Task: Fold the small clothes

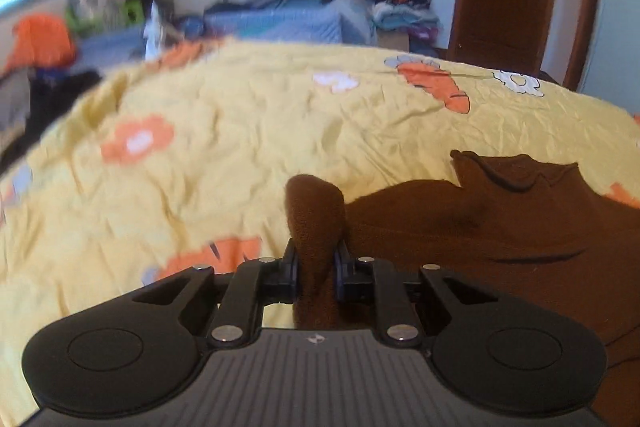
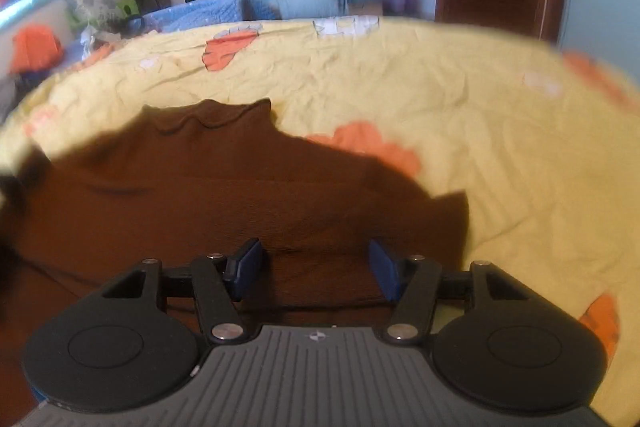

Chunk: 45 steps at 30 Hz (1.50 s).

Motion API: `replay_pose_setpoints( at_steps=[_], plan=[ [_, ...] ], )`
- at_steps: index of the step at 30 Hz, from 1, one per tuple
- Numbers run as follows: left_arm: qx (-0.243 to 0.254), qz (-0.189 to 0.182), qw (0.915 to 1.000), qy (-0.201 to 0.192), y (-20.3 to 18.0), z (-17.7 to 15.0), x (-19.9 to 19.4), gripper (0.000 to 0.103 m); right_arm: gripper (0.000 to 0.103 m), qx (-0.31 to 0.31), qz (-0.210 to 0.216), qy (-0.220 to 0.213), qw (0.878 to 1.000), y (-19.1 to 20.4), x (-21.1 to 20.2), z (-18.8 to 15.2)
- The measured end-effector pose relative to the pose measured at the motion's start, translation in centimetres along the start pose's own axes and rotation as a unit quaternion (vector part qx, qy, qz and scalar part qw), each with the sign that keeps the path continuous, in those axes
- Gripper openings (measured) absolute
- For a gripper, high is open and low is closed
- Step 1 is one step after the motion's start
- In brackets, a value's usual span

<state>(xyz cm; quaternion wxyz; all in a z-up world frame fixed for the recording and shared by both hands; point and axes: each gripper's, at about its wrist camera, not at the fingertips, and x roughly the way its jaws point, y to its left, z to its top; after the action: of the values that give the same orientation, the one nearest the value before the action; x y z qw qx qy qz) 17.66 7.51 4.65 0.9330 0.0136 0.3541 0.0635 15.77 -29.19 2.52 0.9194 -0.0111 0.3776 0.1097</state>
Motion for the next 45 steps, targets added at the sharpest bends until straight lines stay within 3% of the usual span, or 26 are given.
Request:
replay_pose_setpoints(
  at_steps=[1, 2, 4, 7, 9, 11, 13, 15, 18, 22, 27, 29, 32, 34, 35, 37, 38, 41, 43, 45],
  plan=[
    [0.022, 0.018, 0.9995, 0.016, -0.4, -0.6, 1.1, 0.015, 0.063, -0.001, -0.006, -0.008, 1.000, 0.3, -0.1, -0.4],
    [0.053, 0.037, 0.9979, -0.001, -1.1, -1.6, 1.6, 0.015, 0.065, -0.002, -0.012, -0.016, 1.000, 0.6, -0.2, -0.9],
    [0.146, 0.080, 0.9851, -0.042, -3.6, -3.5, 1.1, 0.015, 0.069, -0.027, -0.019, -0.034, 0.999, 1.2, -0.1, -1.9],
    [0.202, 0.108, 0.9705, -0.073, -5.6, -4.9, -1.3, 0.023, 0.070, -0.007, -0.012, -0.015, 1.000, 0.8, -0.3, -0.7],
    [0.196, 0.124, 0.9678, -0.098, -5.7, -5.7, -4.0, 0.038, 0.073, 0.027, -0.002, -0.016, 1.000, 0.6, -1.8, -0.6],
    [0.166, 0.101, 0.9693, -0.151, -5.8, -6.7, -7.1, 0.083, 0.082, 0.040, 0.032, -0.041, 0.998, 1.1, -4.1, -1.5],
    [0.155, 0.067, 0.9688, -0.181, -6.9, -7.3, -8.8, 0.098, 0.090, 0.032, 0.051, -0.050, 0.997, 2.1, -4.7, -2.3],
    [0.172, 0.027, 0.9706, -0.166, -8.5, -7.6, -8.7, 0.097, 0.090, 0.009, 0.043, -0.035, 0.998, 3.6, -3.7, -2.6],
    [0.185, -0.027, 0.9784, -0.089, -9.5, -8.2, -6.0, 0.097, 0.093, -0.030, 0.009, -0.005, 0.999, 5.1, -1.4, -3.7],
    [0.085, -0.090, 0.9920, -0.025, -5.5, -6.9, -3.4, 0.097, 0.094, -0.037, 0.023, -0.032, 0.999, 4.1, -1.7, -4.8],
    [0.131, -0.051, 0.9891, -0.042, -5.6, -7.4, -5.4, 0.096, 0.095, -0.042, 0.010, 0.000, 0.999, 4.8, -2.0, -3.6],
    [0.120, -0.078, 0.9885, -0.048, -4.7, -8.3, -7.3, 0.096, 0.095, -0.014, 0.014, 0.005, 1.000, 5.1, -3.9, -3.8],
    [0.112, -0.088, 0.9898, -0.011, -3.3, -9.8, -7.1, 0.098, 0.103, -0.029, 0.047, -0.012, 0.998, 5.7, -6.3, -5.9],
    [0.083, -0.089, 0.9923, -0.022, -1.9, -10.8, -7.0, 0.098, 0.103, -0.052, 0.025, 0.025, 0.998, 5.9, -5.3, -7.7],
    [0.060, -0.083, 0.9947, -0.009, -1.2, -10.5, -7.0, 0.098, 0.103, -0.084, 0.018, -0.011, 0.996, 5.9, -5.7, -9.0],
    [0.021, -0.074, 0.9970, 0.009, 0.4, -10.4, -8.4, 0.097, 0.102, -0.049, 0.021, -0.006, 0.999, 4.6, -6.6, -9.2],
    [-0.003, -0.089, 0.9960, 0.010, 1.6, -10.9, -9.6, 0.097, 0.097, -0.031, 0.015, 0.007, 0.999, 4.2, -7.3, -8.9],
    [-0.075, -0.149, 0.9849, 0.045, 5.1, -13.1, -11.7, 0.097, 0.102, 0.062, 0.062, -0.006, 0.996, 1.1, -10.9, -9.8],
    [-0.098, -0.162, 0.9805, 0.051, 6.4, -14.3, -12.4, 0.096, 0.092, 0.141, 0.087, 0.016, 0.986, -1.5, -11.7, -11.0],
    [-0.107, -0.169, 0.9782, 0.054, 6.8, -14.6, -12.8, 0.096, 0.074, 0.189, 0.111, 0.019, 0.976, -3.6, -12.2, -11.8]
  ],
)
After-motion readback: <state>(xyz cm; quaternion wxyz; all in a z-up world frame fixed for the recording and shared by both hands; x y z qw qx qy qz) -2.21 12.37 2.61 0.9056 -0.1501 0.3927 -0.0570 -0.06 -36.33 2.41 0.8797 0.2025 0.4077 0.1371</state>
